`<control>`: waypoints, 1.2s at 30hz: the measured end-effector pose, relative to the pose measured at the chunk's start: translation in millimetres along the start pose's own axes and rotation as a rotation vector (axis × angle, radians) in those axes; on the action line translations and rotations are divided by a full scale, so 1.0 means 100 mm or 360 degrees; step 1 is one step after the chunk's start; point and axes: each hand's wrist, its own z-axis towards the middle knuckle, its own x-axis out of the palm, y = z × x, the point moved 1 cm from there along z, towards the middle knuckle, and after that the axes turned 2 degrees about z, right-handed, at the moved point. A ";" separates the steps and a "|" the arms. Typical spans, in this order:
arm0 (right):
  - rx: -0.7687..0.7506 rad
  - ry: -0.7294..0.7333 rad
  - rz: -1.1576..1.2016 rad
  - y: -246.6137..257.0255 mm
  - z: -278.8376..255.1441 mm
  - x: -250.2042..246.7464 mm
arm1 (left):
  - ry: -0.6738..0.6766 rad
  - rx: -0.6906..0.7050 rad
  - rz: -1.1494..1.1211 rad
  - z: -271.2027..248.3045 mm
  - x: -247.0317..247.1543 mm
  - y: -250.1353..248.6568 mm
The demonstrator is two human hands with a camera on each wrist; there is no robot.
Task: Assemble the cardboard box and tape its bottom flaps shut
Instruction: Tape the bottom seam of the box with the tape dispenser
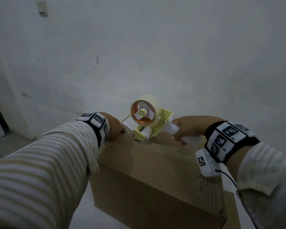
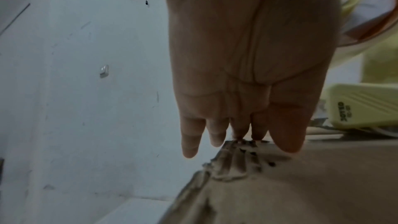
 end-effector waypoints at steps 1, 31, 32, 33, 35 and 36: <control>0.0000 0.0007 0.0015 -0.03 0.01 0.01 | 0.0025 0.0033 0.0050 0.00 0.00 -0.01; 0.0257 -0.0076 -0.0177 -0.39 -0.47 -0.01 | 0.0028 0.0283 -0.0154 -0.09 -0.15 -0.70; 0.0271 -0.0079 -0.0175 -0.38 -0.47 0.00 | 0.0094 0.0328 -0.0208 -0.11 -0.21 -0.79; 0.0288 -0.0078 -0.0180 -0.37 -0.48 0.01 | 0.0145 0.0348 -0.0255 -0.13 -0.26 -0.85; 0.0321 -0.0071 -0.0216 -0.35 -0.48 0.02 | 0.0179 0.0325 -0.0238 -0.17 -0.33 -0.91; 0.0330 -0.0070 -0.0239 -0.34 -0.49 0.02 | 0.0195 0.0318 -0.0189 -0.19 -0.35 -0.91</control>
